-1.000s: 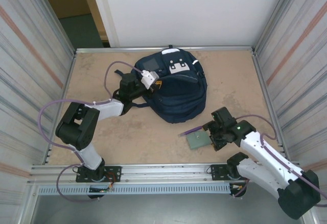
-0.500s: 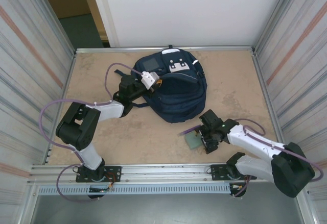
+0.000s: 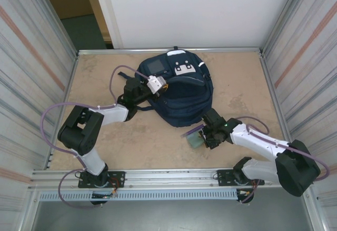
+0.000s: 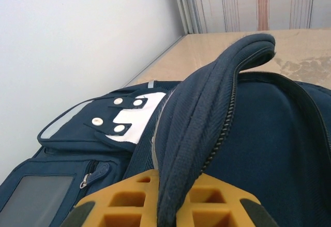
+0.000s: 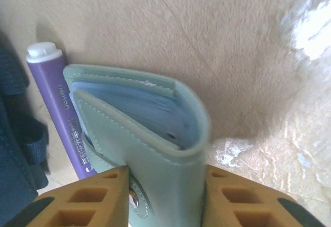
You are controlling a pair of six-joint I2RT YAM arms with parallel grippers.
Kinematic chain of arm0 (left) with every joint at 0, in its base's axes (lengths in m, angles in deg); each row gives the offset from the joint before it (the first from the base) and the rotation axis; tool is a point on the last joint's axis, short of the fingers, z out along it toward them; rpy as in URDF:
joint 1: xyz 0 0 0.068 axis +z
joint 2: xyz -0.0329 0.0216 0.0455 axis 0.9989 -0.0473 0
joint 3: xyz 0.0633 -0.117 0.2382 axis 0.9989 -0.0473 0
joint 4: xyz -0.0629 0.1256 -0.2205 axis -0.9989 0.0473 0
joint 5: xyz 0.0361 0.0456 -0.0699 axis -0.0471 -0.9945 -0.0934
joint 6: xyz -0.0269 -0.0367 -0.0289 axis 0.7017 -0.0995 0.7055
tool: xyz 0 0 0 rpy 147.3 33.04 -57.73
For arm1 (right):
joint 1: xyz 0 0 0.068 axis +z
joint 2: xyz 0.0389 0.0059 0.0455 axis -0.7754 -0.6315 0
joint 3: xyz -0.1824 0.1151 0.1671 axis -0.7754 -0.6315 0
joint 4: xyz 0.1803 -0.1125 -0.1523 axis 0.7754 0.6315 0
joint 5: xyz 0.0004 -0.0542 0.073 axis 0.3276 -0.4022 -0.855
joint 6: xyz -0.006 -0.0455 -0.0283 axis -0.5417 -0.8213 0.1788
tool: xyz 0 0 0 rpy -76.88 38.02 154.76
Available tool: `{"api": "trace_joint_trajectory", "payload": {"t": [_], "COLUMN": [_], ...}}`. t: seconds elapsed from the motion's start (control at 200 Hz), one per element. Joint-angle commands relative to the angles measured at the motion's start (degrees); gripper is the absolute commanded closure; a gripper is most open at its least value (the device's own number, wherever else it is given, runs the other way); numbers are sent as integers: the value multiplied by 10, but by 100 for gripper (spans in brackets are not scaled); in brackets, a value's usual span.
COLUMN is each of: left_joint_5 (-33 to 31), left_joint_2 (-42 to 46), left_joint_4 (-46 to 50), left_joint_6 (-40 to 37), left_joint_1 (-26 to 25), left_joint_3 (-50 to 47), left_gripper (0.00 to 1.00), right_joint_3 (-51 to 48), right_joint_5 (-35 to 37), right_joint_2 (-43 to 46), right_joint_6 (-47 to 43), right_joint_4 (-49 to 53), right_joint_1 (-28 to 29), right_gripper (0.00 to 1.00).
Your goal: Pack the student bag
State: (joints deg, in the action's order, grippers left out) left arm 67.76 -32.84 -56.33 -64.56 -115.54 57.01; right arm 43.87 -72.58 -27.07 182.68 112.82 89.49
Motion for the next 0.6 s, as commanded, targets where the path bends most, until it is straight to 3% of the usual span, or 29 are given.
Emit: {"api": "trace_joint_trajectory", "payload": {"t": [0.0, 0.205, 0.401, 0.596], "left_joint_5": [20, 32, 36, 48], "left_joint_2": [28, 24, 23, 21], "left_joint_4": [-25, -6, -2, 11], "left_joint_6": [-9, -1, -2, 3], "left_joint_1": [-8, -8, -8, -8], "left_joint_3": [17, 28, 29, 41], "left_gripper": [100, 100, 100, 100], "right_joint_3": [14, 71, 160, 248], "right_joint_5": [39, 53, 57, 22], "right_joint_2": [18, 44, 68, 35], "right_joint_6": [1, -8, -10, -54], "right_joint_4": [95, 143, 180, 142], "right_joint_1": [2, 5, 3, -50], "right_gripper": [73, 82, 83, 83]}}
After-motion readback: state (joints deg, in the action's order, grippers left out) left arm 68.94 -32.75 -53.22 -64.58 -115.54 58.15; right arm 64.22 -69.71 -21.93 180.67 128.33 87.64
